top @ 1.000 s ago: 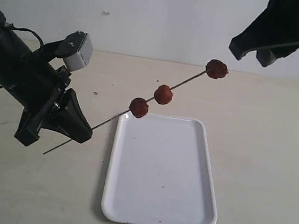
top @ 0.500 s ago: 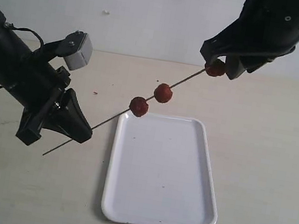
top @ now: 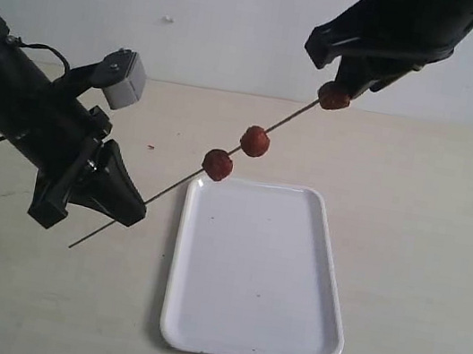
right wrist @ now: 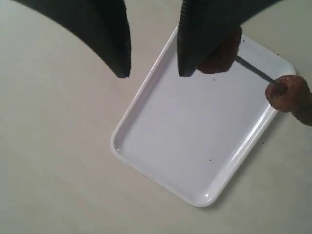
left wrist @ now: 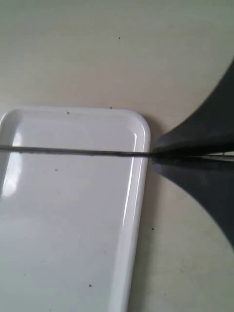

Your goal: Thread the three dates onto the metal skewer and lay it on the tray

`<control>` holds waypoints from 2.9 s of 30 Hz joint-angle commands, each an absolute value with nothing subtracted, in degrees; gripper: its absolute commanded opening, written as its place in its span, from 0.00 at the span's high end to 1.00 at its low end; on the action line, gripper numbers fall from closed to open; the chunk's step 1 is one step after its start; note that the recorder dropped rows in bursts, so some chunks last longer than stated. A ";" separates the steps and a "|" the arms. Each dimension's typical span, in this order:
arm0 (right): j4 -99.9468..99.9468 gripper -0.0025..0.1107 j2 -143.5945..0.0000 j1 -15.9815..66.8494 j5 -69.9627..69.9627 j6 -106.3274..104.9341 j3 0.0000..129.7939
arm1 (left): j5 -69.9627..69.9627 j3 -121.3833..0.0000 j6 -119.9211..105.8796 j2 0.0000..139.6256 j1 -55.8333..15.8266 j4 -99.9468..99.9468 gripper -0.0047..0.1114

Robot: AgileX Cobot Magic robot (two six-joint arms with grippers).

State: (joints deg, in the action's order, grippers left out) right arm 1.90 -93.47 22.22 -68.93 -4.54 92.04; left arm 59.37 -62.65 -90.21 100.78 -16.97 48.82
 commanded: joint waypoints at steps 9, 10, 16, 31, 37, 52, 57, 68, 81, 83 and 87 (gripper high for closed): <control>-3.79 0.68 -92.76 21.98 -69.83 -10.94 95.93 | 58.48 -62.82 -88.03 100.69 -17.27 49.60 0.96; -4.84 0.68 -92.76 21.98 -69.96 -11.58 96.49 | 58.48 -62.82 -87.91 100.69 -17.27 49.60 0.96; -1.35 0.68 -92.76 21.98 -69.96 -11.99 98.11 | 58.38 -62.82 -87.86 100.69 -17.27 49.60 0.96; 9.72 0.68 -88.47 21.98 -66.23 5.43 98.11 | 58.39 -62.82 -90.86 100.69 -17.27 50.28 0.96; 16.93 0.68 -87.19 21.98 -69.96 8.45 95.31 | 59.14 -62.82 -91.41 100.69 -17.27 50.28 0.96; 24.32 0.77 -69.75 21.98 -69.23 13.74 69.94 | 65.87 -62.82 -101.90 100.69 -17.27 51.45 0.96; 21.86 0.77 -69.28 21.98 -69.96 10.68 69.23 | 65.33 -62.82 -103.67 100.69 -17.27 50.42 0.96; 14.86 0.77 -67.60 21.98 -49.14 21.92 64.66 | 65.33 -62.82 -105.77 100.69 -17.27 52.60 0.96; 15.43 0.77 -59.32 21.98 -50.41 28.44 58.30 | 65.25 -62.82 -104.29 100.69 -17.27 52.84 0.96; 15.30 0.77 -58.19 21.98 -50.71 27.35 55.64 | 65.40 -62.82 -104.29 100.69 -17.27 52.84 0.96; 15.11 0.77 -57.10 21.98 -54.69 23.55 54.39 | 65.92 -62.82 -104.15 100.69 -17.27 51.18 0.96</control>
